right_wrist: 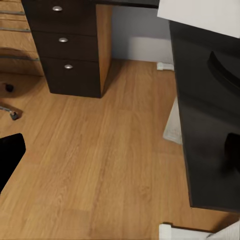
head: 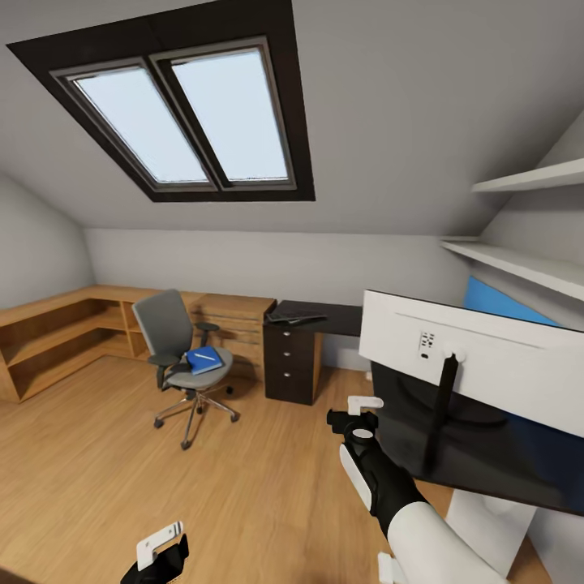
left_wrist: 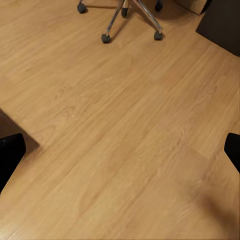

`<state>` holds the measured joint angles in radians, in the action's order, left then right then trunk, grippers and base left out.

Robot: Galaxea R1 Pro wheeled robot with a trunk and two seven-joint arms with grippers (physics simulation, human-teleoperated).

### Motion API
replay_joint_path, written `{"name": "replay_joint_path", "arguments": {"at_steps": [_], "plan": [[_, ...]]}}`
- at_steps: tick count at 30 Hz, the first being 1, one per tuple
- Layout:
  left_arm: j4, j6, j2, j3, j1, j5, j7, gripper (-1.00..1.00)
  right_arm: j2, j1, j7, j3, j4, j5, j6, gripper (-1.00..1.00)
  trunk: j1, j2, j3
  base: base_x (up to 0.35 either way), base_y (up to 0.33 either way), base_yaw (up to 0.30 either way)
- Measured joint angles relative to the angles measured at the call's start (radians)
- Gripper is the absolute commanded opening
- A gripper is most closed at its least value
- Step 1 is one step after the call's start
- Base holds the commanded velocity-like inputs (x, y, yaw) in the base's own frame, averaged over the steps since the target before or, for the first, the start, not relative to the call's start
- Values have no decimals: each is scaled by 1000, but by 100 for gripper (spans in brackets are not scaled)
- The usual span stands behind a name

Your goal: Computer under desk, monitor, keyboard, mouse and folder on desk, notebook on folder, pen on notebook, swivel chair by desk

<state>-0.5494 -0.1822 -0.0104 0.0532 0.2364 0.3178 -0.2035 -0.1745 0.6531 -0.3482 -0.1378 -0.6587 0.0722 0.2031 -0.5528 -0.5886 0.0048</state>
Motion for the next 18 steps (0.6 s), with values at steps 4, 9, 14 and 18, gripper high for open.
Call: {"name": "replay_joint_path", "arguments": {"at_steps": [4, 9, 14, 18], "plan": [[0, 0, 0, 0, 0, 0, -1, 100, 0, 0, 1, 0, 0, 0, 0, 100, 0, 0, 4, 247, 225, -150], [1, 1, -1, -1, 0, 0, -1, 100, 0, 0, 1, 0, 0, 0, 0, 100, 0, 0, 10, 275, 204, -170], [2, 0, -1, -2, 0, 0, -1, 100, 0, 0, 1, 0, 0, 0, 0, 100, 0, 0, 16, 304, 135, -191], [2, 0, -1, -2, 0, 0, -1, 100, 0, 0, 1, 0, 0, 0, 0, 100, 0, 0, 19, 310, 122, -91]]}}
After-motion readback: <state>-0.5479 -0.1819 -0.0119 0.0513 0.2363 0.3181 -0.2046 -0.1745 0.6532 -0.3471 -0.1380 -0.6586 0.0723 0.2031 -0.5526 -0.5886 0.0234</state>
